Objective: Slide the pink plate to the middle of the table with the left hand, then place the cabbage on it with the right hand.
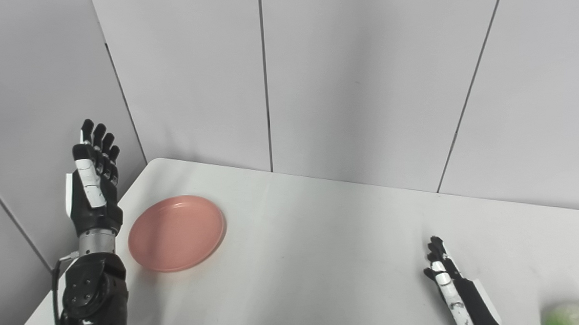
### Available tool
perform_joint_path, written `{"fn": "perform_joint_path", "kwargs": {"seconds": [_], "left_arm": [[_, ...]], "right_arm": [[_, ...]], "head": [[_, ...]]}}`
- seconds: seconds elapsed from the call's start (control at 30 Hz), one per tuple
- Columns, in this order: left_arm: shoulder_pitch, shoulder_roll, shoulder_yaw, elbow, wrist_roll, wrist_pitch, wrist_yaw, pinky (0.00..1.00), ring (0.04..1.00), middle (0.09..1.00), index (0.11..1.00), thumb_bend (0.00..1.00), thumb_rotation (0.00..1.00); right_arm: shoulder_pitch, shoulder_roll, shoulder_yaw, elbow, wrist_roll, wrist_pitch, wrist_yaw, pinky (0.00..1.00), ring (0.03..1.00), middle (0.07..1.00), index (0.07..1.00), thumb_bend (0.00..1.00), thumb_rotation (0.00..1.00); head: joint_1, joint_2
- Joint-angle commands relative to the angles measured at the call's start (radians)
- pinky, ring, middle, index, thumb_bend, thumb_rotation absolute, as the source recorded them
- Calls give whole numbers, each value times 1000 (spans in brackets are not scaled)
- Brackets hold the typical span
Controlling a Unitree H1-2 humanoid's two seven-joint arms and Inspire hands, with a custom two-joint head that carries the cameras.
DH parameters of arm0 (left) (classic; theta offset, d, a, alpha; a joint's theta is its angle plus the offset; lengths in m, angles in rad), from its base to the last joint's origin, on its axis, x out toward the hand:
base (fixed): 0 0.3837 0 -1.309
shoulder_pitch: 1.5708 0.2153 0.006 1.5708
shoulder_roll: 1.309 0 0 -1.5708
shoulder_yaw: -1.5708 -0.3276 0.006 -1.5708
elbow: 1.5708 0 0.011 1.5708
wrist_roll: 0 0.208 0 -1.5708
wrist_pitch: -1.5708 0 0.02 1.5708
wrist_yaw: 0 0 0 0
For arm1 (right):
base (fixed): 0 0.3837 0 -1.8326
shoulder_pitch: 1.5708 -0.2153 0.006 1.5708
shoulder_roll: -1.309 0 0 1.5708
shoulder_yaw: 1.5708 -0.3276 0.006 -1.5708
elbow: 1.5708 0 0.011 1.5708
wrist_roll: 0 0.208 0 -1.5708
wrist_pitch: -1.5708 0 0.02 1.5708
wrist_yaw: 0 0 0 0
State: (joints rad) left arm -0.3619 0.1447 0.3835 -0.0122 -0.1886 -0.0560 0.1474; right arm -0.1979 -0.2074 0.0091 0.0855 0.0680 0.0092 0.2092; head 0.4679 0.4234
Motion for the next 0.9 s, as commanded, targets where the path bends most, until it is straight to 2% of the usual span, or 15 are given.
{"fn": "perform_joint_path", "kwargs": {"seconds": [0.0,0.4,0.87], "left_arm": [[-40,33,9,-5,-18,-17,3,1000,991,992,996,888,1000],[-46,47,33,65,-53,-37,3,999,992,992,998,882,1000],[-54,74,49,161,-73,-51,0,1000,1000,996,999,873,1000]], "right_arm": [[-3,-17,-5,-4,-6,8,0,1000,1000,1000,1000,248,1000],[2,-13,-6,-26,-17,27,-7,1000,1000,1000,1000,235,1000],[-4,-11,-2,-21,-40,16,-11,1000,1000,1000,1000,230,1000]], "head": [[0,1],[8,1],[12,2]]}}
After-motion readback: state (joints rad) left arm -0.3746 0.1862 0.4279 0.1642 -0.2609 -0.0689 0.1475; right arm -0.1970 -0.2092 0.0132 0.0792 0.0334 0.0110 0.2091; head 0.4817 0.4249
